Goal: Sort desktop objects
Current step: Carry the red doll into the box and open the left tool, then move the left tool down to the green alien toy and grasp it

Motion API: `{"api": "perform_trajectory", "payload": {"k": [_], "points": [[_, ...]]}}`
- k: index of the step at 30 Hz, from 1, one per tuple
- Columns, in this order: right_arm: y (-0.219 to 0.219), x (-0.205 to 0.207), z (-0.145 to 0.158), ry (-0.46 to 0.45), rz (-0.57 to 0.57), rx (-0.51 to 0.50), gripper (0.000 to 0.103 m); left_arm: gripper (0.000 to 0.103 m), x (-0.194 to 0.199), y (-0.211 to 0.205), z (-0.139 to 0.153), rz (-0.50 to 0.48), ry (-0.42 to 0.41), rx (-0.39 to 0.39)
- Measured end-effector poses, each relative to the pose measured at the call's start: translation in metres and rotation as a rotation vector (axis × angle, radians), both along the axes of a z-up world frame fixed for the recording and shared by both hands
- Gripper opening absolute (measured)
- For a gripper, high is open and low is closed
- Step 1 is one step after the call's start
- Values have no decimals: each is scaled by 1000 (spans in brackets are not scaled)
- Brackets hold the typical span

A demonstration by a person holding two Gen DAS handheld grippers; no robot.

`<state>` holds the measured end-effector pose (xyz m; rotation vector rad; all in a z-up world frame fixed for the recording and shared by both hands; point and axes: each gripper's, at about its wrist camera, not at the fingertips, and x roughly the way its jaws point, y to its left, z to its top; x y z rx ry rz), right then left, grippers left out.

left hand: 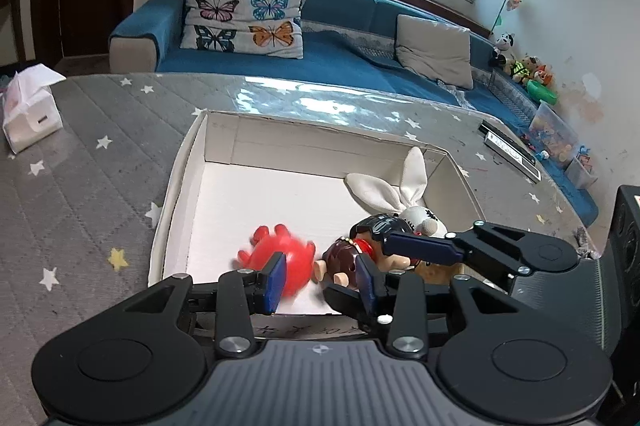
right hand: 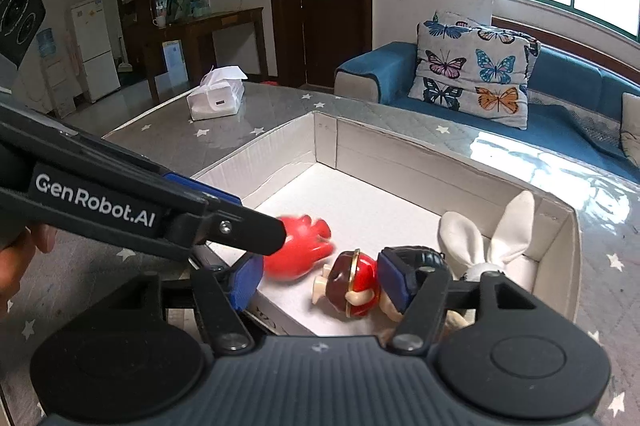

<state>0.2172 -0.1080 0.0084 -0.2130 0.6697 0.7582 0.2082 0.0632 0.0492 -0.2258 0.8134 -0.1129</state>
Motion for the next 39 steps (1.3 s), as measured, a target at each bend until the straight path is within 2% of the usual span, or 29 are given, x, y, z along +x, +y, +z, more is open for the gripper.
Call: {"api": "perform_trajectory", "payload": {"k": [4,21,31,39], "points": [[-6,-7,4,-14,-3,0,72,41,-7,-4,3,5,-12,22],[-20,-57,6,-68,47,-5,82,42,-41,-17,5,25,-59,125],[-22,-91,3,-63,95,7,85,42,-62,-14,0,29,-54,118],[-22,-110,-15,-25,122,-17,85,42,-79,-14,-9,23,-33,113]]}}
